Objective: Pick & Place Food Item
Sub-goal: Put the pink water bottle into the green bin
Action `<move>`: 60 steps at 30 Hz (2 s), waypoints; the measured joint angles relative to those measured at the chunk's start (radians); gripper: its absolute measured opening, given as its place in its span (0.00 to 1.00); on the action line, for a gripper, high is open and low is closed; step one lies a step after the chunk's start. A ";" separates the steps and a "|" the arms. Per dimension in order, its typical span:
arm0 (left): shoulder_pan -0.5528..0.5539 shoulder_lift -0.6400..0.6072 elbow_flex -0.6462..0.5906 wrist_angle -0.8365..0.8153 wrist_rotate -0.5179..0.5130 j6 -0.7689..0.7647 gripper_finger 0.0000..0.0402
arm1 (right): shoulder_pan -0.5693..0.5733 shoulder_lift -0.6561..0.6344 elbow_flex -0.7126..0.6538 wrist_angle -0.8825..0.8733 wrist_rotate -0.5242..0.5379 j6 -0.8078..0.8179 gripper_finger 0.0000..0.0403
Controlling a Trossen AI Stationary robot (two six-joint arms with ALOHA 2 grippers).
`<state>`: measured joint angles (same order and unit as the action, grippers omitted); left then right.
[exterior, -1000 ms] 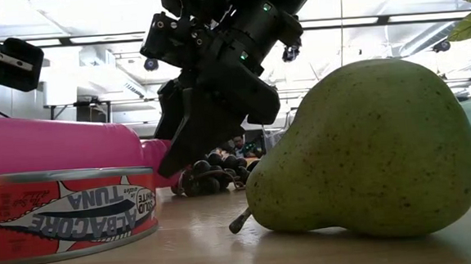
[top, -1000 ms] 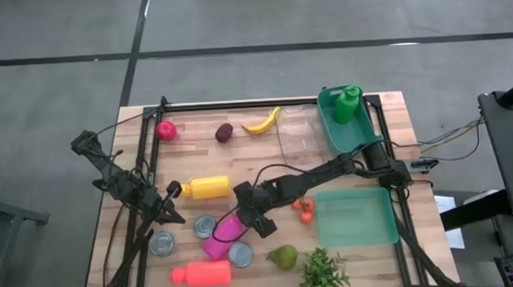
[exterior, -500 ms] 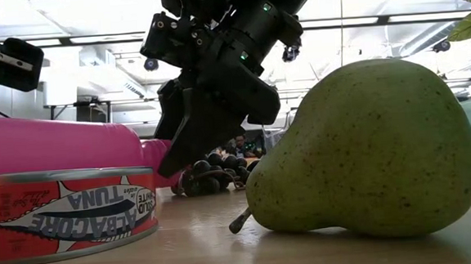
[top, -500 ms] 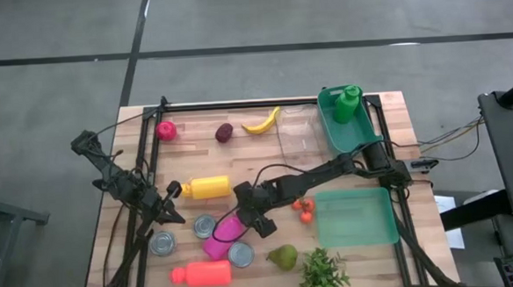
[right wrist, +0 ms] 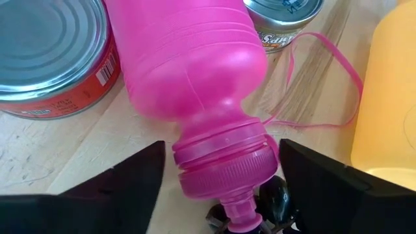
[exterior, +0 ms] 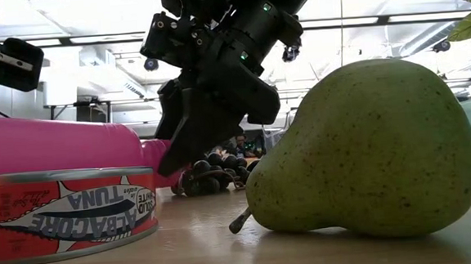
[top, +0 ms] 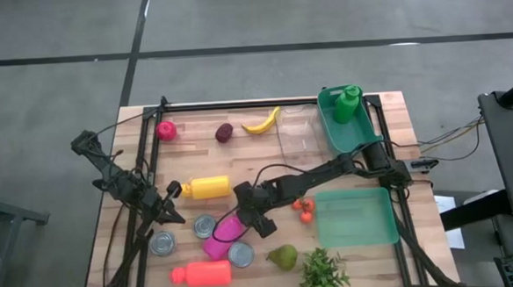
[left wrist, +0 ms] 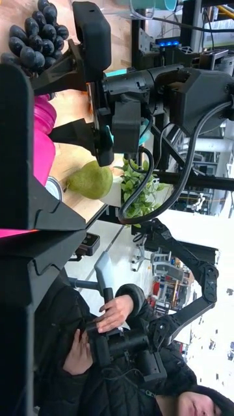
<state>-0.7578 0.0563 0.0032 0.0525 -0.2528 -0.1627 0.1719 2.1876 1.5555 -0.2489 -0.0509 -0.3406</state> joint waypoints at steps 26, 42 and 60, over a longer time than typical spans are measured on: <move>0.000 0.000 0.000 0.000 0.000 0.000 0.00 | 0.006 -0.004 0.023 -0.060 0.047 0.019 0.57; 0.000 0.000 0.000 0.000 0.000 0.000 0.00 | 0.049 -0.006 0.269 -0.481 0.205 0.126 0.57; 0.000 0.000 0.000 0.000 0.000 0.000 0.00 | 0.073 -0.006 0.658 -1.093 0.237 0.391 0.57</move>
<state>-0.7578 0.0566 0.0032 0.0525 -0.2527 -0.1627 0.2447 2.1811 2.2132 -1.3416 0.1862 0.0504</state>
